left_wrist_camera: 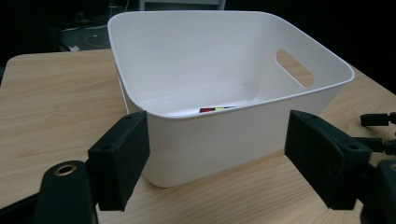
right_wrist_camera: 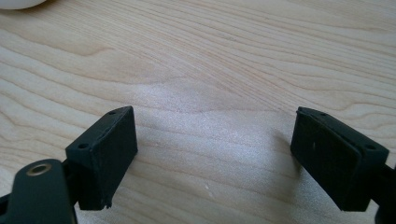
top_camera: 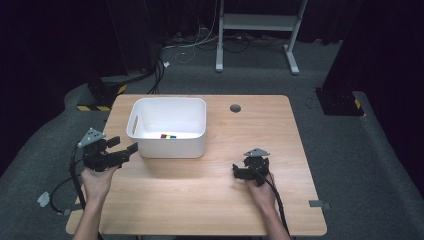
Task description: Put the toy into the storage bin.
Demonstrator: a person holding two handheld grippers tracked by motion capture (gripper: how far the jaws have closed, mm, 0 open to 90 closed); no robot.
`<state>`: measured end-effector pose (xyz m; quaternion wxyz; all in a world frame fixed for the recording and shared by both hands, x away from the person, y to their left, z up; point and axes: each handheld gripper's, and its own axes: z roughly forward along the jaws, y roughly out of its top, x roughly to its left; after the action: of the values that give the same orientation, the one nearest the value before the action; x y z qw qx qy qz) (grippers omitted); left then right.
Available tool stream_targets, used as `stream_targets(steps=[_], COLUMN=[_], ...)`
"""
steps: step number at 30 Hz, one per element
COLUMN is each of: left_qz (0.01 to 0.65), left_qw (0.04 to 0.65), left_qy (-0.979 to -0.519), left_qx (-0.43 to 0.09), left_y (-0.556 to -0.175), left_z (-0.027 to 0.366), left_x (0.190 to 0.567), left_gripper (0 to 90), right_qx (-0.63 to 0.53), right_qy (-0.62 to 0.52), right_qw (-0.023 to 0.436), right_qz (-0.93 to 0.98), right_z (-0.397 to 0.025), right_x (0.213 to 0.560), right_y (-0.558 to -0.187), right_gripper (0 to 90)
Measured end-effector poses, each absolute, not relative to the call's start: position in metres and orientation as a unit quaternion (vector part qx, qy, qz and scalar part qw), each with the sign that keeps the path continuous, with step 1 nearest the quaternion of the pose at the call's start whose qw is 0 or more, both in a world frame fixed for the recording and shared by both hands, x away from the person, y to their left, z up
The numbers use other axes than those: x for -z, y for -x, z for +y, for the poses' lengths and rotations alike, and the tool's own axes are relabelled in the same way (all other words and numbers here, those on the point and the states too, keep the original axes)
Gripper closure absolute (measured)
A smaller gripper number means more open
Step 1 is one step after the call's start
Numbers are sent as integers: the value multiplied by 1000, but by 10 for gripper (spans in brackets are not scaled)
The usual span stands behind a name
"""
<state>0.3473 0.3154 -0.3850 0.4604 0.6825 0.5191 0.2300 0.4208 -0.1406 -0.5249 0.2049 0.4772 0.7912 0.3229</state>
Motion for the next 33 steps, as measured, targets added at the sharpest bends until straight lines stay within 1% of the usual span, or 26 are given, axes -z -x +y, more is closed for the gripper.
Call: stream_targets(steps=[19, 33], left_qz=[519, 522], left_qw=[456, 456], left_qy=[-684, -685], left_qx=[-233, -226], left_y=[-340, -336], left_z=[317, 319], left_x=[390, 399], left_gripper=[223, 223], right_qx=[-323, -323], right_qy=[-477, -477], right_qw=[205, 205], right_qz=[791, 791], right_z=[-141, -141], right_x=[525, 525], right_y=[-421, -421], right_gripper=[145, 145])
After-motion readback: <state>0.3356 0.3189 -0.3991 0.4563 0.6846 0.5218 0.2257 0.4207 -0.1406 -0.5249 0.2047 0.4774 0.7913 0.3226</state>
